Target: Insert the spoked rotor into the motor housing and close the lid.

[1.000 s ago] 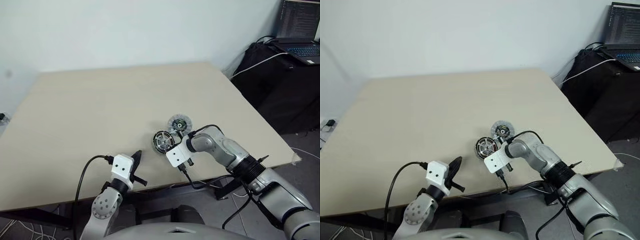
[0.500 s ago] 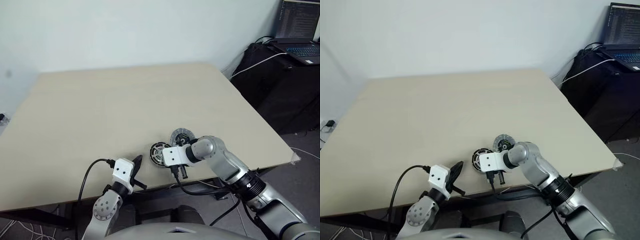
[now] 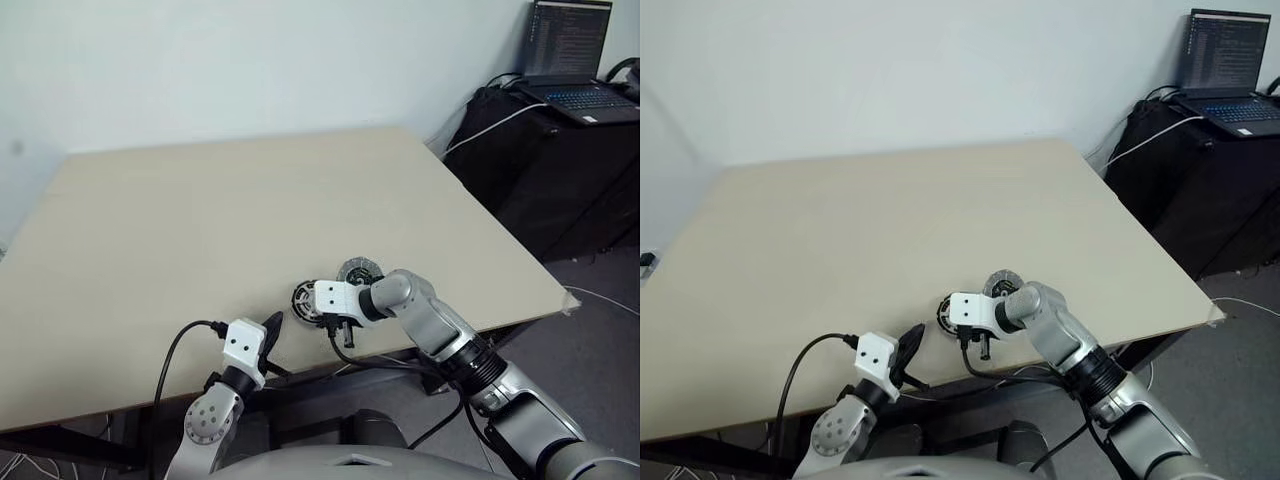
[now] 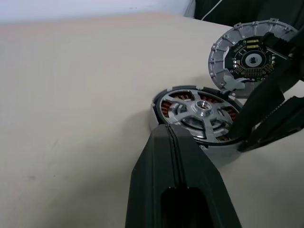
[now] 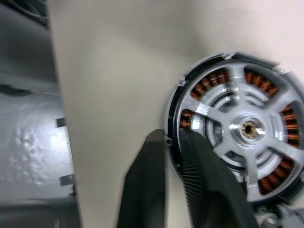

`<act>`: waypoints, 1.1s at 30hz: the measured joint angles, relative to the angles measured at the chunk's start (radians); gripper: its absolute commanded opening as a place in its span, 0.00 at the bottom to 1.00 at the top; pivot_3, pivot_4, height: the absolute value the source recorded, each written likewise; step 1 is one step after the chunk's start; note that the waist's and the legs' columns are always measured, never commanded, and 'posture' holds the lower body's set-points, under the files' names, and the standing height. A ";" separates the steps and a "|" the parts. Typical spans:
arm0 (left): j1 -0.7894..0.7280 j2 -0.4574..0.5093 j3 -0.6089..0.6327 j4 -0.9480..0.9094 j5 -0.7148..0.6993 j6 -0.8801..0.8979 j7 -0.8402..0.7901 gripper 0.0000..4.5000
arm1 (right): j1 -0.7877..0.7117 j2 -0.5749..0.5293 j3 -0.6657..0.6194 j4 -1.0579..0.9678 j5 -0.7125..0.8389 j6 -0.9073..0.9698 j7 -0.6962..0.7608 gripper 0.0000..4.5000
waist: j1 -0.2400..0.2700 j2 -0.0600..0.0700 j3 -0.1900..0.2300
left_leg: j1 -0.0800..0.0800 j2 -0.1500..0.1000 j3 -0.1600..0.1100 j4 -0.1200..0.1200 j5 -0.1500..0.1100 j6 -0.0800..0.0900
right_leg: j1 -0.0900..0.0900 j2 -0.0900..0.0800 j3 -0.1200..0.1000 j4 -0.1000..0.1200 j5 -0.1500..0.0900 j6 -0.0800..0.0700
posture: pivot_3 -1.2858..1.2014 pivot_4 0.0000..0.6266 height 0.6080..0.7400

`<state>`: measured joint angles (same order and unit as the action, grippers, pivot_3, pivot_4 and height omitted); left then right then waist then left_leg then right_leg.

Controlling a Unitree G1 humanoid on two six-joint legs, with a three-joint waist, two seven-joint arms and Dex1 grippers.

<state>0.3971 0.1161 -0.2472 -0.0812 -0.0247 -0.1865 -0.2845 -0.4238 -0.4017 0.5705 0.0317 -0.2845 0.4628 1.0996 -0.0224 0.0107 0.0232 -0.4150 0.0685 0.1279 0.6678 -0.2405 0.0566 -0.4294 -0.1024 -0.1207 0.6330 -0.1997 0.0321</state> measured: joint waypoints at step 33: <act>0.016 -0.032 -0.116 -0.143 0.063 0.135 0.066 0.00 | 0.217 0.126 -0.406 -0.306 -0.046 0.008 -0.784 0.00 | 0.011 0.000 0.001 | 0.000 -0.006 0.001 -0.001 -0.013 -0.004 | -0.001 -0.008 -0.005 -0.006 0.004 -0.002 | 0.52 0.00 1.00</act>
<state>0.4131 0.0846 -0.3629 -0.2243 0.0387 -0.0514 -0.2186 -0.2069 -0.2761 0.1644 -0.2738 -0.3300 0.4712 0.3154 -0.0110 0.0103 0.0244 -0.4154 0.0627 0.1294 0.6664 -0.2536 0.0530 -0.4303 -0.1101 -0.1259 0.6275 -0.1954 0.0305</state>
